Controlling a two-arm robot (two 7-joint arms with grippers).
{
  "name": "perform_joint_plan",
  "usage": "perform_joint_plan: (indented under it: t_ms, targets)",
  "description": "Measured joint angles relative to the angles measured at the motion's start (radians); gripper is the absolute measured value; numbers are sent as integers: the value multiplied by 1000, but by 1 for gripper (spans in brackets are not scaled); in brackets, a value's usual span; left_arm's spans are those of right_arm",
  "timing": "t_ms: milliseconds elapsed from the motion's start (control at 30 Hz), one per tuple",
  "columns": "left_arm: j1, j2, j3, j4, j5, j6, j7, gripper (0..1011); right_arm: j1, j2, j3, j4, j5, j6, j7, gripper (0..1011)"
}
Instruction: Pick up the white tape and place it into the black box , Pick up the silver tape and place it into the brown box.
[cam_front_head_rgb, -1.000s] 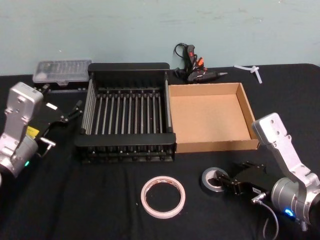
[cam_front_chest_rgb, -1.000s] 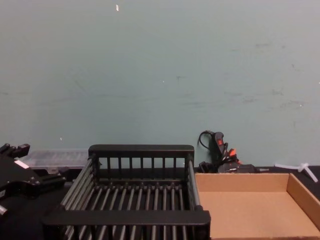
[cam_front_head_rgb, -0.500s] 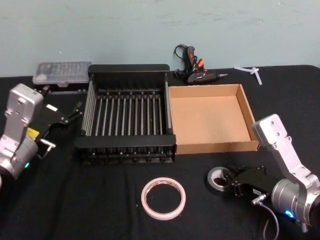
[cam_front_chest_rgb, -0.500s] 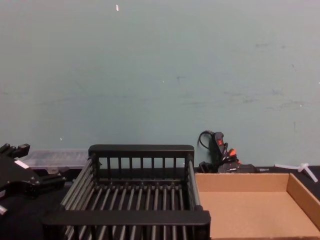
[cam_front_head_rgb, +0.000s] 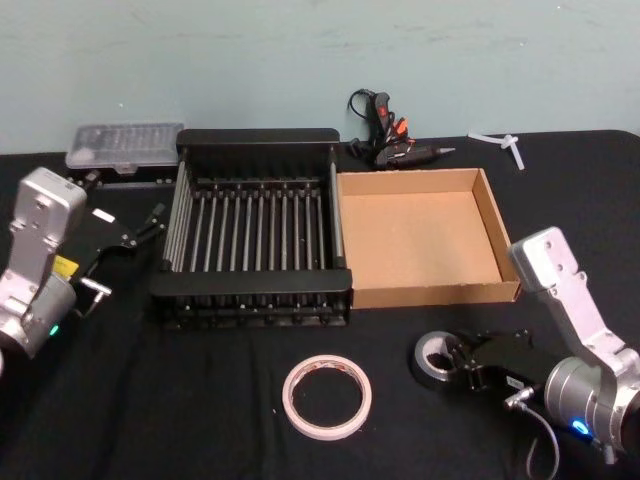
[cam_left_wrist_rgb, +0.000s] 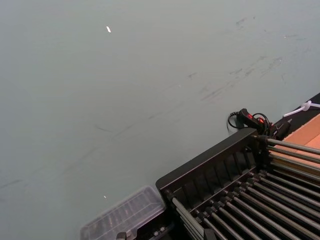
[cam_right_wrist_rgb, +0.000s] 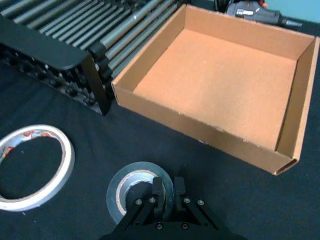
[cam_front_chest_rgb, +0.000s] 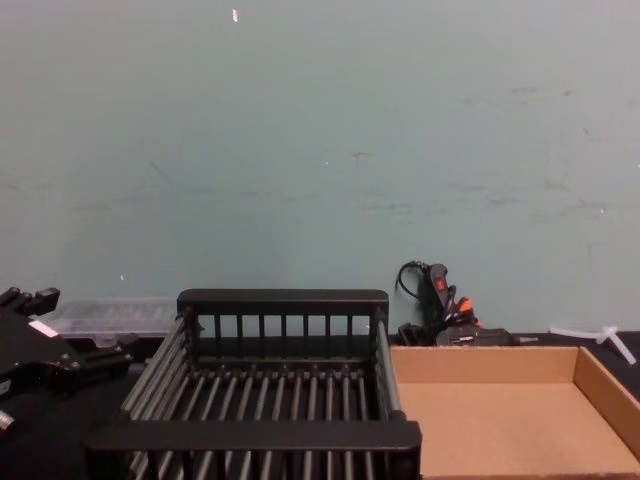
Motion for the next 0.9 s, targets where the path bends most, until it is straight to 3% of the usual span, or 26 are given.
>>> perform_joint_plan:
  t_ms: [467, 900]
  targets:
    - [0, 0, 0, 0, 0, 0, 0, 1001, -8, -20, 72, -62, -1, -43, 37, 138]
    - [0, 0, 0, 0, 0, 0, 0, 1001, 93, -48, 85, -23, -42, -78, 47, 138]
